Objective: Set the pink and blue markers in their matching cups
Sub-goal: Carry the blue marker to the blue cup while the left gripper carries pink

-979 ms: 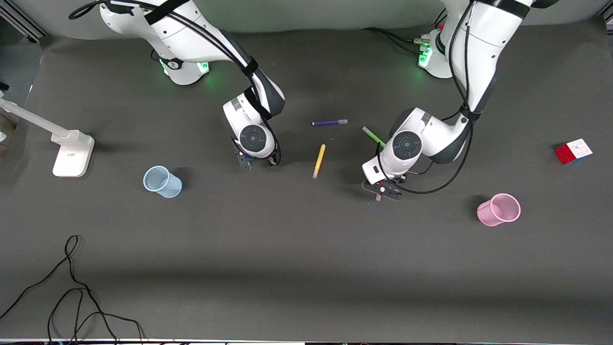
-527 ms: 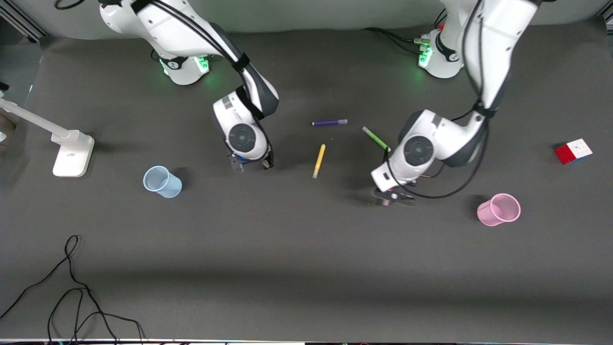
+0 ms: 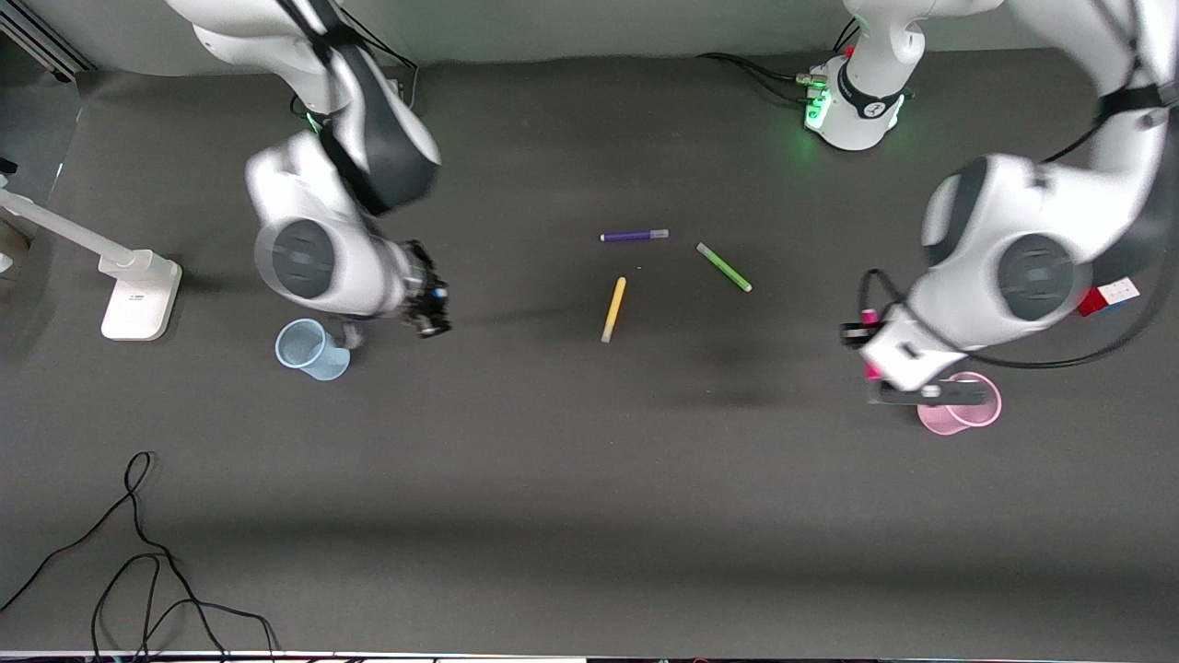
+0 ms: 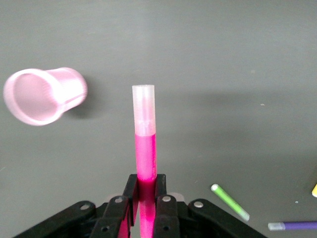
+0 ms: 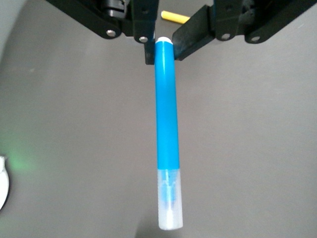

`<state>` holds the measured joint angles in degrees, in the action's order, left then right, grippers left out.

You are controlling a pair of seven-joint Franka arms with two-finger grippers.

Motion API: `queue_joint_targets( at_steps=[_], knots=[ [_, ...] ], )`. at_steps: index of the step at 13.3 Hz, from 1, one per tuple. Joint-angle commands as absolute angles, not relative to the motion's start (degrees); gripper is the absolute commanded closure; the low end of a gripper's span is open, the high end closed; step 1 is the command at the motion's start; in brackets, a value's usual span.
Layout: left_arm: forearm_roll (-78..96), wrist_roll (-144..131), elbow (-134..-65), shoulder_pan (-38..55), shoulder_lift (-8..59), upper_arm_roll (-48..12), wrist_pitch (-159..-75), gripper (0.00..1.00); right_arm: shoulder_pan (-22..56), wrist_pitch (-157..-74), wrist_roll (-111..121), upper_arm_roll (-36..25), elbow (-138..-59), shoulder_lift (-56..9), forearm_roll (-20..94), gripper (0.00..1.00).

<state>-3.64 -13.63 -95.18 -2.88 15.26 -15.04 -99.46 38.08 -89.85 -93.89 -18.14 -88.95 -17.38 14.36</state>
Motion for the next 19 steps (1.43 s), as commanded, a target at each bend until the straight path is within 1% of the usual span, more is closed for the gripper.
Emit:
queue_joint_targets(
  at_steps=[1, 2, 4, 6, 8, 10, 11, 13, 16, 18, 19],
  knots=[
    [-2.8, -9.1, -91.7, -9.5, 16.0, -15.4, -94.7, 1.00, 36.0, -81.4, -81.6, -25.9, -83.4, -13.7, 22.0, 1.00],
    [-3.1, -6.9, -91.8, -12.2, 15.8, -15.3, -94.5, 1.00, 35.3, -78.9, -76.1, -28.9, -83.6, -12.2, 24.7, 1.00],
    [-3.5, -2.0, -91.2, -16.3, 15.9, -15.2, -93.0, 1.00, 34.3, -74.0, -66.1, -34.9, -84.6, -11.9, 30.3, 1.00],
    [-4.6, 0.5, -90.0, -17.9, 16.7, -15.1, -90.0, 1.00, 30.9, -72.9, -59.2, -38.2, -89.2, -13.2, 37.1, 1.00],
    [-5.1, 0.7, -87.8, -17.9, 18.4, -15.1, -86.9, 1.00, 26.6, -72.8, -51.6, -38.3, -91.8, -15.0, 39.3, 1.00],
    [-6.6, 0.7, -80.9, -17.8, 23.7, -15.1, -78.8, 1.00, 25.8, -72.9, -45.8, -38.3, -95.0, -16.3, 39.4, 1.00],
    [-8.0, 0.7, -77.1, -17.1, 26.9, -15.2, -74.7, 1.00, 24.0, -72.9, -42.0, -38.3, -95.9, -17.8, 39.6, 1.00],
    [-9.1, 0.7, -71.5, -16.1, 32.3, -15.3, -69.5, 1.00, 22.5, -72.7, -36.3, -38.3, -98.5, -20.0, 40.7, 1.00],
    [-9.7, 0.7, -68.7, -15.2, 37.3, -15.3, -69.2, 1.00, 18.6, -71.4, -23.4, -38.3, -105.1, -21.3, 42.5, 1.00],
    [-9.9, 0.7, -65.7, -15.0, 42.0, -15.2, -69.3, 1.00, 18.5, -71.3, -23.0, -38.3, -105.5, -23.3, 43.1, 1.00],
    [-10.8, 0.8, -65.3, -15.0, 43.2, -15.2, -70.3, 1.00, 18.8, -71.4, -22.9, -38.2, -105.4, -24.5, 44.1, 1.00]
  ],
)
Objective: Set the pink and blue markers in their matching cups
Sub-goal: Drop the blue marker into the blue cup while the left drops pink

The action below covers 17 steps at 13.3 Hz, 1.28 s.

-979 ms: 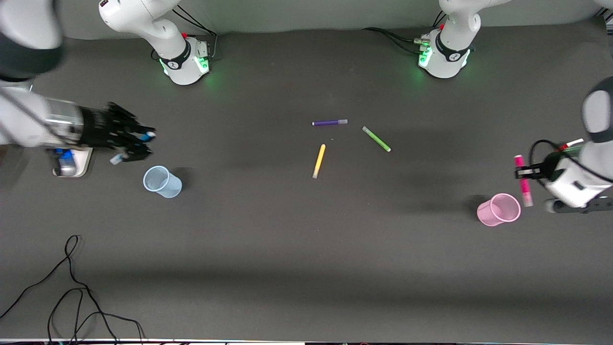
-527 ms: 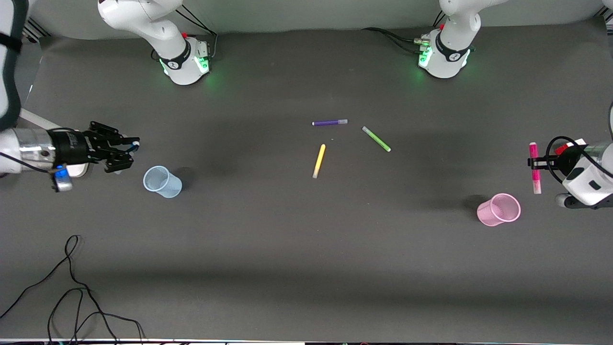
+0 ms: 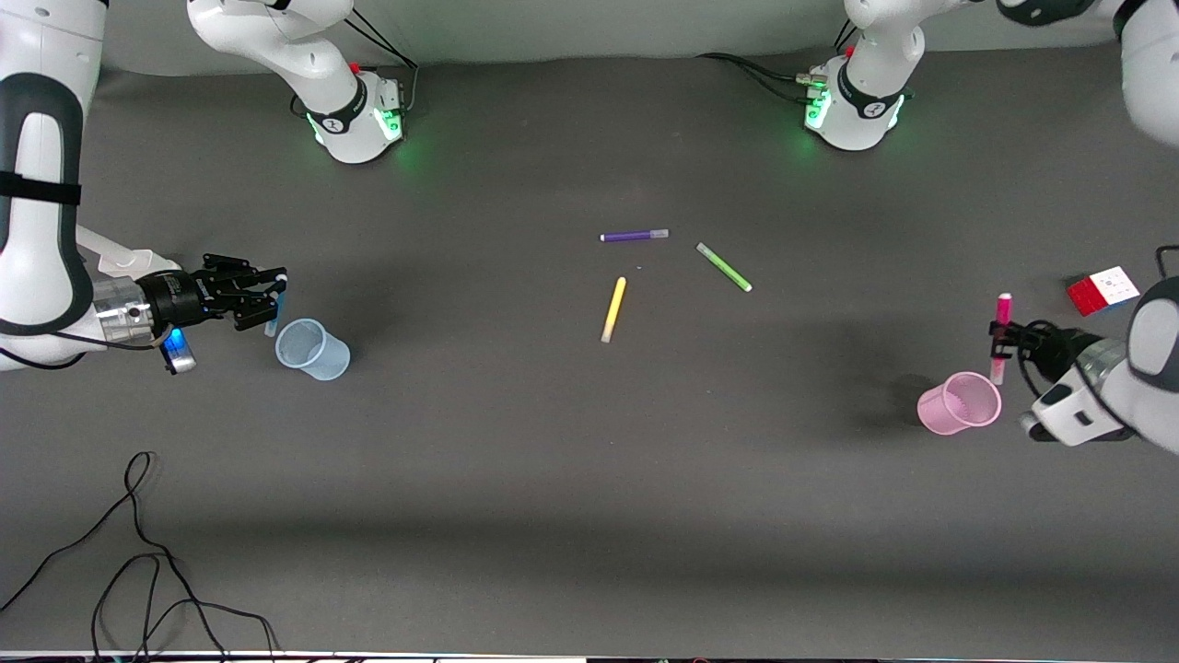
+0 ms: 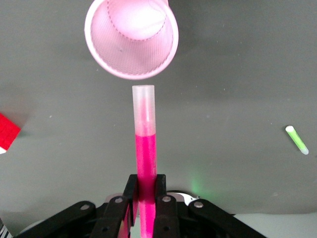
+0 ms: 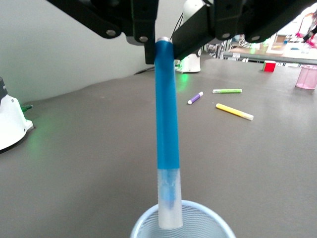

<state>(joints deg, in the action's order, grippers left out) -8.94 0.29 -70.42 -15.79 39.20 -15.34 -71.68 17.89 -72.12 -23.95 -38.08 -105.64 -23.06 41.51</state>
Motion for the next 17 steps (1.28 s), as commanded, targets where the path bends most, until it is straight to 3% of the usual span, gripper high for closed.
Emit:
queue_joint_targets(
  at_steps=[1, 8, 9, 10, 11, 12, 13, 14, 15, 17],
  knots=[
    [-11.7, 0.8, -65.4, -15.0, 44.3, -15.3, -71.6, 1.00, 18.8, -71.9, -22.9, -38.1, -105.2, -25.6, 44.6, 1.00],
    [-14.0, 0.5, -65.9, -14.5, 48.5, -15.1, -78.0, 1.00, 18.4, -73.4, -17.8, -38.0, -103.9, -30.8, 47.7, 1.00],
    [-14.1, 0.4, -65.9, -14.5, 48.8, -15.1, -78.7, 0.94, 18.4, -73.6, -17.6, -38.0, -103.6, -31.5, 47.7, 1.00],
    [-14.2, 0.4, -65.9, -14.5, 49.0, -15.1, -79.4, 0.66, 18.4, -73.6, -17.4, -38.0, -103.4, -32.0, 47.7, 1.00],
    [-14.2, 0.5, -65.9, -14.6, 49.0, -15.1, -79.8, 0.09, 18.4, -73.6, -15.7, -38.1, -102.9, -32.1, 47.6, 1.00],
    [-14.2, 0.3, -65.8, -14.6, 49.0, -15.1, -79.7, 0.00, 18.3, -73.6, -14.6, -38.1, -102.8, -32.2, 47.6, 1.00],
    [-14.2, 0.2, -65.7, -14.5, 48.7, -15.1, -79.5, 0.00, 18.3, -73.6, -14.9, -38.0, -102.3, -32.7, 47.7, 0.66],
    [-14.2, 0.3, -65.3, -14.5, 48.3, -15.2, -78.7, 0.00, 18.3, -73.6, -15.6, -38.1, -101.4, -33.1, 47.7, 0.07],
    [-14.1, 0.4, -65.2, -14.6, 47.4, -15.3, -78.1, 0.00, 18.2, -73.3, -15.7, -38.1, -100.9, -32.9, 47.7, 0.00],
    [-13.9, -0.7, -62.3, -14.8, 46.6, -15.2, -75.7, 0.00, 17.8, -72.6, -15.7, -38.3, -98.7, -31.6, 46.7, 0.00]
  ],
)
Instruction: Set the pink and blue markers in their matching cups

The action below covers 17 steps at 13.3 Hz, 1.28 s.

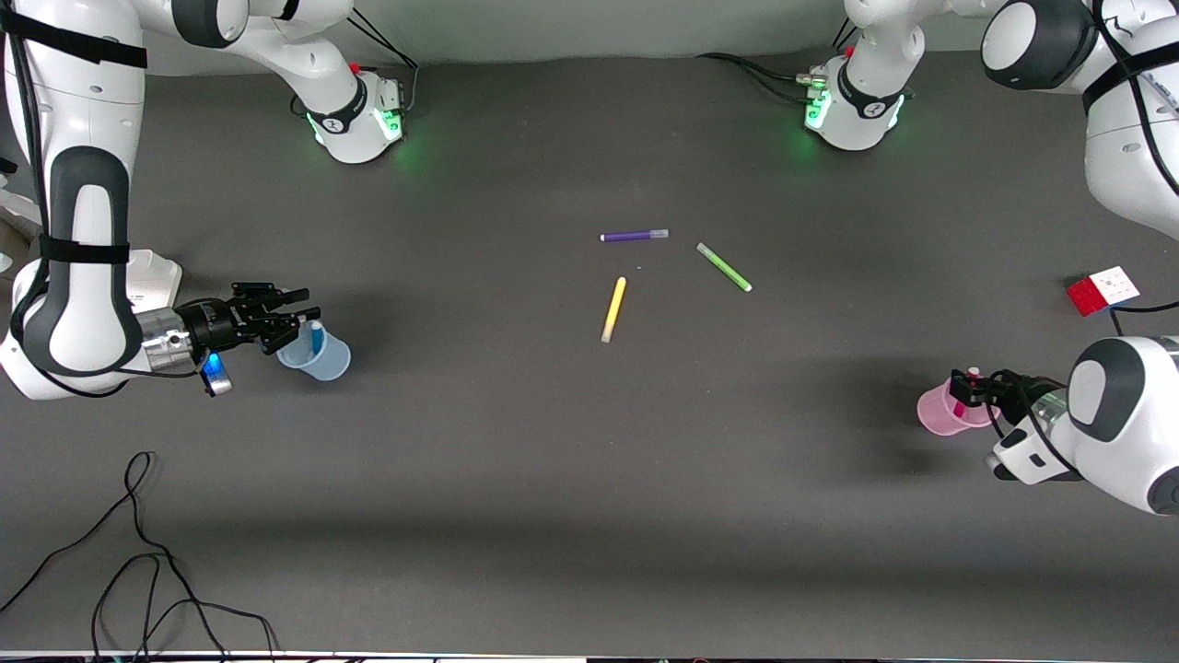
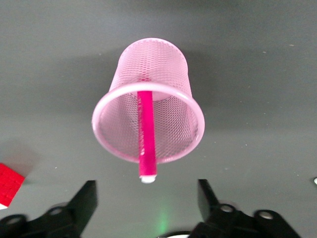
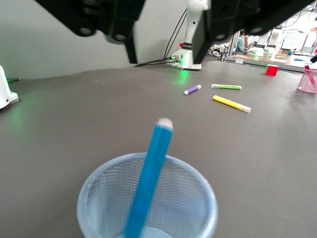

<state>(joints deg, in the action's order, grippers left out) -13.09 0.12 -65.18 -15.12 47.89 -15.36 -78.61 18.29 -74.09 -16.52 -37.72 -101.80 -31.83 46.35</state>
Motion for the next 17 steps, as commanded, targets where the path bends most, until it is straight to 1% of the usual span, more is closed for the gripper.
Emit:
queue_joint_targets(
  at_steps=[1, 3, 5, 7, 9, 10, 11, 12, 15, 16, 17],
  knots=[
    [-13.8, -1.1, -61.9, -14.6, 45.6, -15.6, -73.8, 0.00, 17.8, -72.5, -16.3, -38.8, -97.8, -30.2, 45.9, 0.00],
    [-13.5, -0.4, -62.0, -14.7, 42.9, -16.3, -72.3, 0.00, 18.2, -72.3, -19.2, -39.5, -92.4, -26.6, 40.2, 0.00],
    [-11.4, 0.6, -63.1, -15.8, 37.7, -16.9, -72.2, 0.00, 19.9, -72.2, -23.6, -39.2, -85.8, -24.1, 30.6, 0.00],
    [-8.8, 3.0, -66.7, -17.2, 31.7, -16.9, -72.9, 0.00, 23.8, -73.4, -23.2, -39.5, -85.4, -19.2, 26.3, 0.00],
    [-7.0, 3.3, -70.6, -18.1, 25.7, -16.8, -75.2, 0.00, 25.4, -77.5, -22.9, -38.9, -86.0, -12.7, 19.4, 0.00],
    [-6.3, 3.3, -72.3, -18.2, 23.4, -16.7, -76.2, 0.00, 26.3, -79.1, -21.7, -39.1, -86.7, -10.3, 18.7, 0.00],
    [-6.2, 3.3, -74.3, -18.4, 21.0, -16.7, -77.3, 0.00, 26.4, -79.2, -21.4, -39.2, -85.7, -9.7, 18.2, 0.00],
    [-6.1, 3.3, -77.7, -18.4, 18.0, -16.8, -79.3, 0.00, 26.4, -78.8, -22.1, -38.9, -83.3, -9.8, 18.1, 0.00],
    [-2.2, 3.3, -91.0, -18.4, 7.0, -16.3, -88.3, 0.00, 26.3, -77.2, -22.4, -38.9, -79.6, -11.6, 18.6, 0.00],
    [-1.6, 3.3, -94.4, -17.5, 4.2, -15.5, -90.3, 0.00, 26.3, -77.2, -22.3, -38.9, -78.6, -11.9, 18.5, 0.00],
    [-0.8, 3.3, -96.3, -15.3, 2.4, -13.6, -91.4, 0.00, 26.5, -76.8, -22.0, -38.9, -79.0, -12.1, 18.0, 0.00]
  ],
)
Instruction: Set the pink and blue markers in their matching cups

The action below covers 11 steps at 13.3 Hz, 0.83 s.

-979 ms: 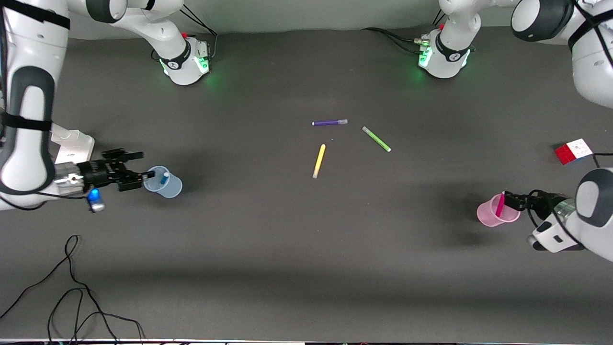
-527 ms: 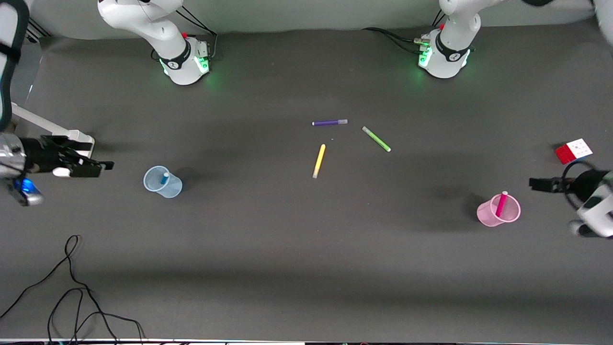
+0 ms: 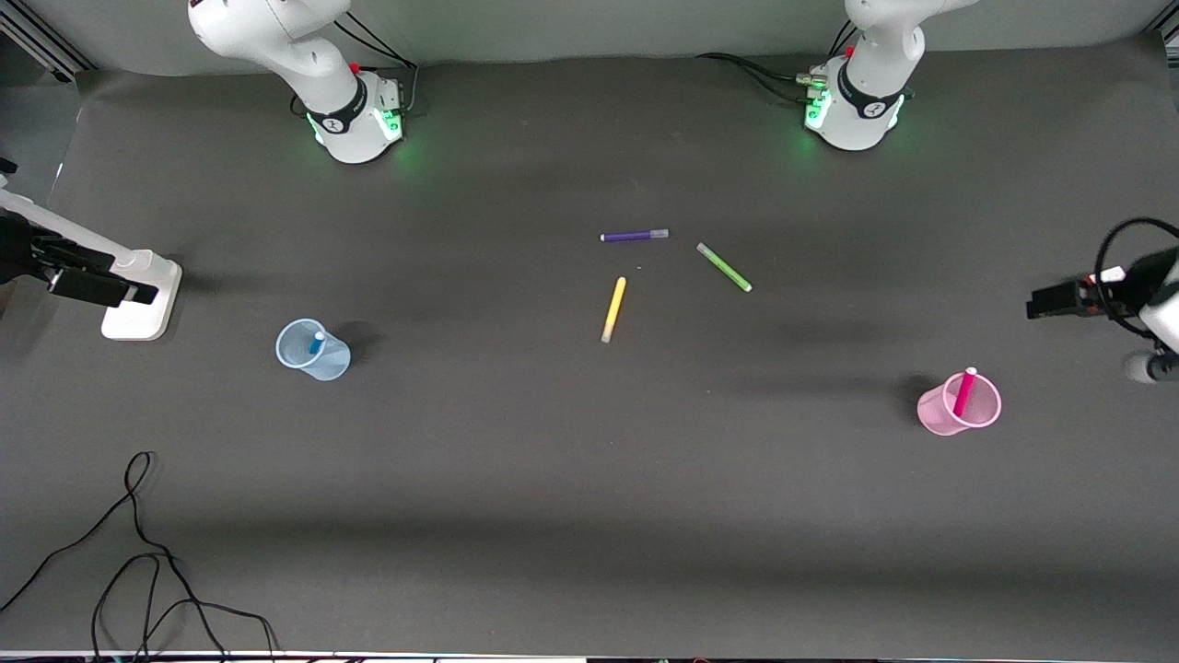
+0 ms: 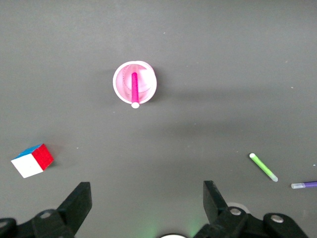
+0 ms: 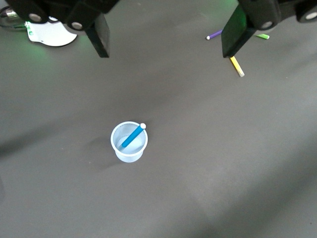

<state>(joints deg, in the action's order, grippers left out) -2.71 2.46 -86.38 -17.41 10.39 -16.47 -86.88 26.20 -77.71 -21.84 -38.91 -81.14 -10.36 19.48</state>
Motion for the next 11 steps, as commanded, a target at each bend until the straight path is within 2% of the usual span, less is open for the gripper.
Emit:
queue_joint_targets(
  at_steps=[1, 2, 3, 4, 6, 8, 9, 11],
  knots=[
    [-0.5, 3.3, -96.4, -10.7, 1.6, -9.6, -91.3, 0.00, 27.0, -76.9, -21.4, -38.7, -79.0, -12.1, 16.6, 0.00],
    [-0.5, 3.3, -96.3, -5.7, 1.0, -5.4, -91.2, 0.00, 27.0, -77.0, -21.0, -37.4, -79.2, -11.9, 13.7, 0.00],
    [-0.5, 3.1, -96.3, -1.5, 0.4, -1.8, -91.2, 0.00, 25.1, -77.2, -19.4, -32.8, -79.4, -11.4, 11.4, 0.00],
    [-0.4, 3.0, -96.2, 1.4, 0.0, 0.6, -91.1, 0.00, 19.7, -77.3, -15.0, -27.0, -79.5, -10.5, 9.4, 0.00],
    [-0.4, 2.6, -95.7, 2.3, -0.2, 1.2, -90.8, 0.00, 6.8, -77.8, -9.4, -13.2, -81.1, -7.1, 8.1, 0.00],
    [-0.2, 2.6, -95.6, 2.2, -0.3, 1.1, -90.5, 0.00, -1.3, -85.6, -9.0, -2.9, -91.6, 1.4, 5.6, 0.00],
    [-0.2, 2.6, -95.6, 2.3, -0.2, 1.1, -90.4, 0.00, -1.9, -89.2, -8.2, -1.9, -96.4, 4.9, 5.4, 0.00],
    [-0.2, 2.4, -95.6, 2.4, -0.3, 0.9, -90.2, 0.00, -2.1, -90.4, -6.1, -1.8, -96.6, 5.3, 5.4, 0.00]
  ],
)
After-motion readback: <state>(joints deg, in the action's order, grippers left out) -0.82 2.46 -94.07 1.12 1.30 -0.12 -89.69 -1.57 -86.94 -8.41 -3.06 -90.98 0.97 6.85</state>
